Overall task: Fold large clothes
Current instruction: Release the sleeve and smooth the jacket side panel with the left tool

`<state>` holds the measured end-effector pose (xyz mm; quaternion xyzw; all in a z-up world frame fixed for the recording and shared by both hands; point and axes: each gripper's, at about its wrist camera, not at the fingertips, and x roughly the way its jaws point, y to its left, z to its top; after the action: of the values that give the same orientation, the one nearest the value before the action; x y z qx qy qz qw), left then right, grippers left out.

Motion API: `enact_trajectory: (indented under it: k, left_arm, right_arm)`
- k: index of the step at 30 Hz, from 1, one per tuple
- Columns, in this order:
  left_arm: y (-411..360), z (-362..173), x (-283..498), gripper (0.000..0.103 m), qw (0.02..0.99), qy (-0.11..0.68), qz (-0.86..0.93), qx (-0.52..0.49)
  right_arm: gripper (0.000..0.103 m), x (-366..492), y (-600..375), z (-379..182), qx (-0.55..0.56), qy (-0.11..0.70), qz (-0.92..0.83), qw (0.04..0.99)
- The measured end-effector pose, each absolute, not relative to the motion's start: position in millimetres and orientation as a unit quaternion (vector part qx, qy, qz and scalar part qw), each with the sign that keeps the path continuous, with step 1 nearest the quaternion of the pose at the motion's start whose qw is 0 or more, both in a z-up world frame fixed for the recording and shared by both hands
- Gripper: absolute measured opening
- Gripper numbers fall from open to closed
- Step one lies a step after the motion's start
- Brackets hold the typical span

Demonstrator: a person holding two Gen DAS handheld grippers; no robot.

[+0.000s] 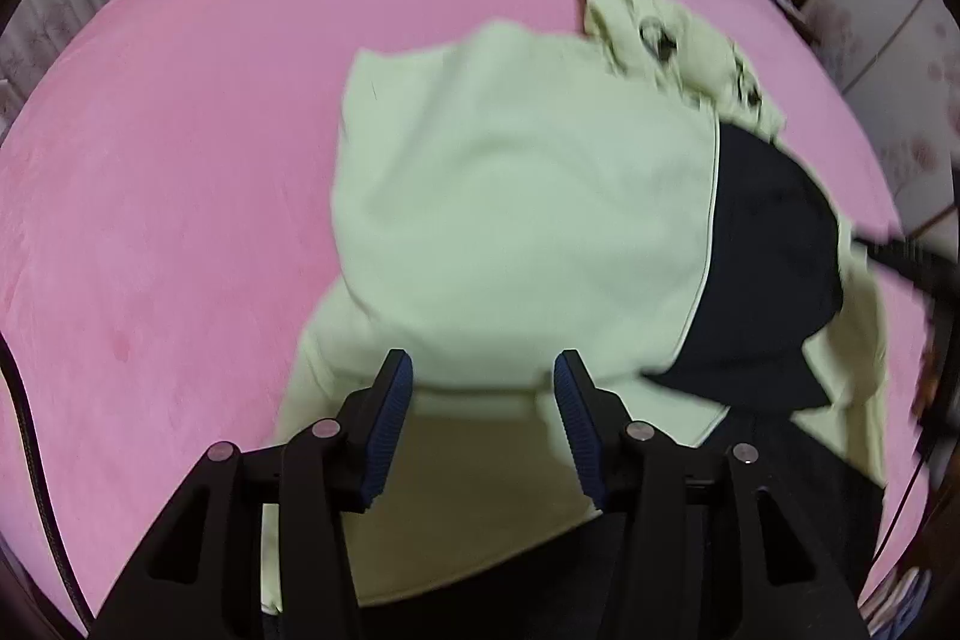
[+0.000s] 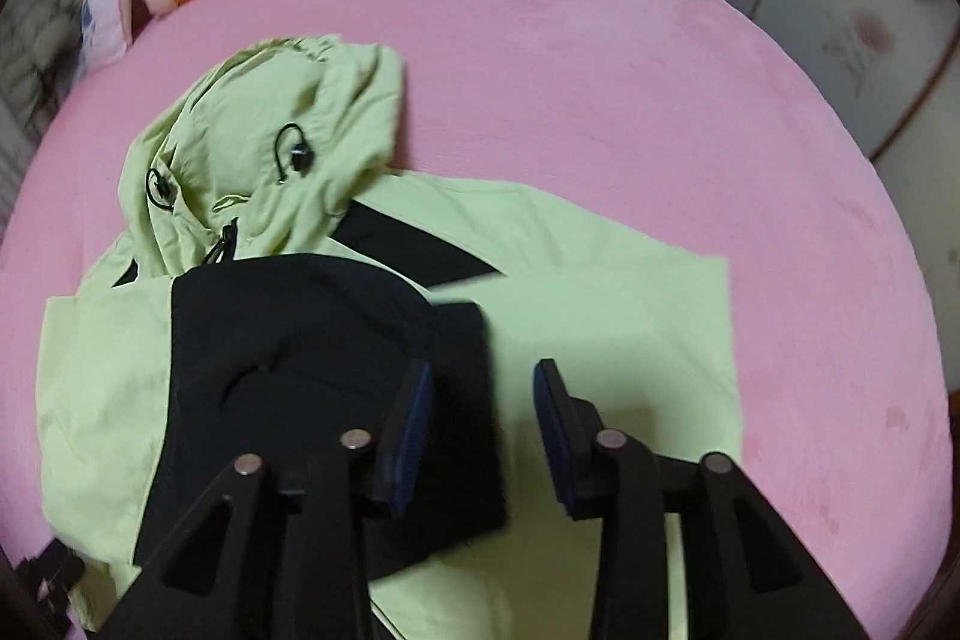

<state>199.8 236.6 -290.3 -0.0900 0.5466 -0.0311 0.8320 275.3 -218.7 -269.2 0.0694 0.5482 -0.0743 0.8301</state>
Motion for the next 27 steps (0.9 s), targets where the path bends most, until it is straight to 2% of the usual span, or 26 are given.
enact_trajectory:
  k: [3, 14, 15, 18, 20, 25, 27]
  left_arm:
    - [244.9, -283.4, 211.8, 0.057, 0.843, 0.529, -0.011, -0.095]
    - [262.7, -324.8, 265.3, 0.057, 0.831, 0.546, 0.071, -0.076]
    - [260.5, -327.3, 267.2, 0.057, 0.830, 0.548, 0.075, -0.069]
    - [250.1, -333.8, 268.7, 0.059, 0.826, 0.556, 0.081, -0.045]
    - [243.9, -340.4, 268.4, 0.073, 0.819, 0.567, 0.081, -0.035]
    - [229.3, -344.6, 266.8, 0.073, 0.819, 0.567, 0.087, 0.014]
    - [227.3, -339.8, 268.0, 0.073, 0.820, 0.566, 0.086, 0.023]
  right_arm:
    - [0.042, 248.8, -236.4, -279.3, 0.115, 0.556, -0.052, 0.822]
    - [0.042, 246.9, -228.1, -315.3, 0.179, 0.563, -0.005, 0.807]
    - [0.031, 248.6, -222.1, -315.6, 0.176, 0.567, 0.017, 0.805]
    - [0.025, 245.0, -214.1, -308.6, 0.117, 0.564, 0.010, 0.818]
    - [0.024, 239.8, -222.2, -305.9, 0.109, 0.559, -0.013, 0.822]
    - [0.027, 231.3, -220.8, -310.6, 0.064, 0.565, -0.036, 0.822]
    - [0.034, 231.1, -214.1, -301.8, 0.043, 0.562, -0.051, 0.824]
